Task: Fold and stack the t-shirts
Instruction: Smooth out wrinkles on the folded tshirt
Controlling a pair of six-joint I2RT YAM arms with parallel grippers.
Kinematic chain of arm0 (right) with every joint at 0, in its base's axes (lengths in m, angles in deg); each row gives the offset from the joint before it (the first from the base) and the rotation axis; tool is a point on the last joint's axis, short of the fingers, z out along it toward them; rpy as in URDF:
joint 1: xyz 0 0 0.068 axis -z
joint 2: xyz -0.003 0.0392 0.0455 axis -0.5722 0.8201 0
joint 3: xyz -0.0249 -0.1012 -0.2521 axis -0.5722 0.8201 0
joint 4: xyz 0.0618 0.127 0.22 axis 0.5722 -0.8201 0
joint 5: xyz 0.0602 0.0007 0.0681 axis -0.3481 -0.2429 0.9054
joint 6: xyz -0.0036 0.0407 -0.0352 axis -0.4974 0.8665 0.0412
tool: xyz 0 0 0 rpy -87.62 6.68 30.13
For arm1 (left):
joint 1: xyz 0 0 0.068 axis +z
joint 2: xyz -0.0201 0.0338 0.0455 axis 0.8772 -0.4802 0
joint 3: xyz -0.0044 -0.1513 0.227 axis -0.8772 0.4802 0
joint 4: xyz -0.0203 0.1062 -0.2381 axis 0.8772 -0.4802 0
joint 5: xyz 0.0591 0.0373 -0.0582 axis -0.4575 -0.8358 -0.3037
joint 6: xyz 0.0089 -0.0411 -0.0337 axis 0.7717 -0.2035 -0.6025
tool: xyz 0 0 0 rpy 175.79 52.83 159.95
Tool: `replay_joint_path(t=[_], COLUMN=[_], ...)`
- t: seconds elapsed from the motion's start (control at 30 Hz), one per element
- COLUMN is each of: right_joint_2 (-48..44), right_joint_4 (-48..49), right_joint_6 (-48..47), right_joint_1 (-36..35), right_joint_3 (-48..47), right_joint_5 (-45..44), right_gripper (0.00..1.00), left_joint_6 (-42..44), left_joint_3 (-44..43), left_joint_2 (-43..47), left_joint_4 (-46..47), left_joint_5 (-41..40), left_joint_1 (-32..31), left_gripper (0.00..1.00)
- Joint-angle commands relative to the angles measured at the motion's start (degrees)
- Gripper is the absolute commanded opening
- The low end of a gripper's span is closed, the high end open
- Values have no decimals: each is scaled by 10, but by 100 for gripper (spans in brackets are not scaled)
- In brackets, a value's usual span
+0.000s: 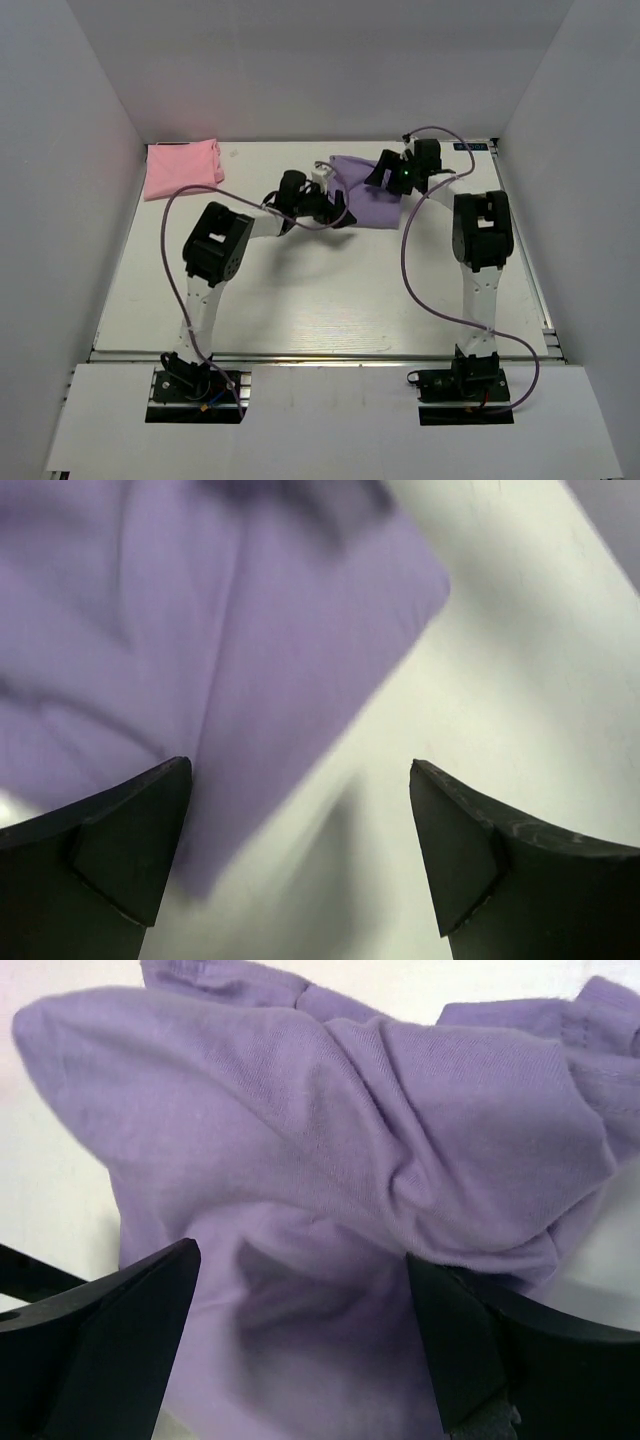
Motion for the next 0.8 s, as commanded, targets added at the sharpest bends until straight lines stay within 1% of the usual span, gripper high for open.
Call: replay_joint_path(t=[0.0,0.03,0.07,0.1,0.13,0.2,0.23,0.27,0.3,0.33,0.4,0.43,0.47,0.5,0.53,0.57,0.6,0.63,0.67,0.7,0.73,0.77], right_joint_2=[-72,-88,-116,-147,-162,-212,-261,-273,-288,-318,-336,-349,-365,-381,-388,-403,-415,-419,-423,-426,-426,-419], right_joint_4=[-4,10,27,31,48,61,72,69,67,56,44,23,17,-2,-13,-21,-27,-33,-37,-45,-53,-53], right_joint_6=[14,14,16,22,24,28,28,27,24,24,21,12,7,2,-11,-13,-19,-22,-25,-30,-34,-43], right_joint_1=[-6,-11,-11,-15,-21,-34,-40,-54,-55,-58,-67,-69,-74,-75,-76,-76,-76,-76,-75,-75,-74,-75], right_joint_3=[102,147,191,233,253,335,353,370,410,419,437,438,435,432,425,423,422,413,408,404,392,388], right_joint_5=[14,16,24,28,36,39,36,29,26,21,17,8,-5,-13,-47,-61,-74,-107,-118,-127,-154,-159], right_gripper=[90,90,90,90,90,90,90,90,90,90,90,90,90,90,90,90,90,90,90,90,90,90], left_joint_6=[8,8,8,8,3,3,3,3,3,3,3,8,13,20,26,26,32,32,32,32,32,41], left_joint_3=[140,168,194,237,256,300,313,325,348,358,374,374,374,369,369,361,355,349,334,326,315,287], left_joint_2=[105,151,171,187,204,249,266,283,321,342,383,420,435,448,459,466,466,466,466,442,429,415], left_joint_4=[-27,-27,-27,-27,-36,-53,-61,-69,-81,-89,-116,-128,-139,-162,-169,-169,-169,-175,-175,-175,-175,-175], left_joint_5=[-8,-14,-21,-21,-27,-27,-22,-22,-28,-42,-75,-87,-95,-124,-138,-153,-184,-198,-198,-198,-209,-216], left_joint_1=[-6,-14,-14,-21,-21,-33,-33,-39,-45,-45,-50,-56,-56,-56,-56,-56,-50,-50,-43,-43,-38,-38], left_gripper=[100,100,100,100,100,100,100,100,100,100,100,100,100,100,100,100,100,100,100,100,100,100])
